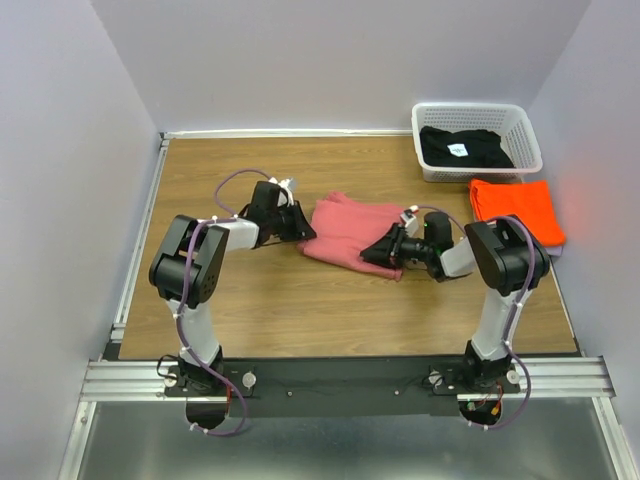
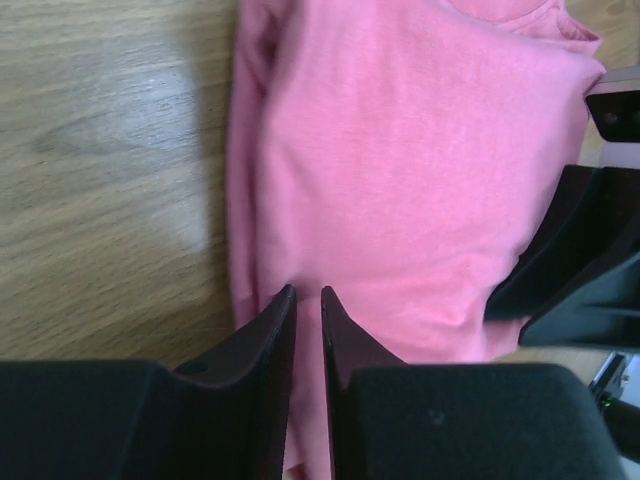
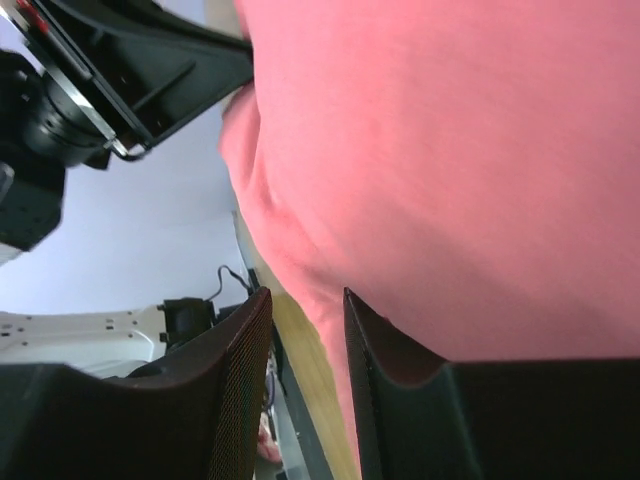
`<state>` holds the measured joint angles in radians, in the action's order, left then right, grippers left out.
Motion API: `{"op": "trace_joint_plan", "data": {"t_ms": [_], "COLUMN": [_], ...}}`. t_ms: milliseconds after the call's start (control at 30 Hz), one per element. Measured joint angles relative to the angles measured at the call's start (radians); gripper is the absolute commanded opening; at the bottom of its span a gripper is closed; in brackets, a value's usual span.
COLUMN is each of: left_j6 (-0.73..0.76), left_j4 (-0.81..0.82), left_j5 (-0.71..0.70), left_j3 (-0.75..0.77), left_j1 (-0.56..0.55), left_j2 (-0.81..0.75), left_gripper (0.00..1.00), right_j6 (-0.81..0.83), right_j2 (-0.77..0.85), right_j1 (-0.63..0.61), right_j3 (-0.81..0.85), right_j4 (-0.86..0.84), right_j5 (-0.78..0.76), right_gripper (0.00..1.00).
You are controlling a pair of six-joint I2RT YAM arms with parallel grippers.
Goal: Fold and stack the t-shirts
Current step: Fold the tshirt
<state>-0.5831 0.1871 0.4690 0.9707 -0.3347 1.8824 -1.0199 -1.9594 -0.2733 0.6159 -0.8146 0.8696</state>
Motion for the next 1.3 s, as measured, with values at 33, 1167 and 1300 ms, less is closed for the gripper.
{"op": "trace_joint_plan", "data": {"t_ms": [33,1167,1300], "left_j6": [-0.005,-0.039,-0.035], "left_j4": [0.001,0.066,0.053], "left_j5": [0.000,0.051,0.051], "left_j3": [-0.001,0.377,0.394], "left_j1": [0.001,-0.027,-0.027], "left_j2": [0.000,0.296,0.296], "left_gripper": [0.24,0.41,0.41], "right_j6": [0.001,0.042,0.055], "right_j2": [0.003,-0.035,-0.013], "right_j1": [0.026,0.255,0.261], "right_j3": [-0.011,0.219,0.206], "right_j4": [-0.006,0.221,0.220], "right_j5": [0.007,-0.195,-0.188], "right_gripper": [0.43,0.44,0.48]}}
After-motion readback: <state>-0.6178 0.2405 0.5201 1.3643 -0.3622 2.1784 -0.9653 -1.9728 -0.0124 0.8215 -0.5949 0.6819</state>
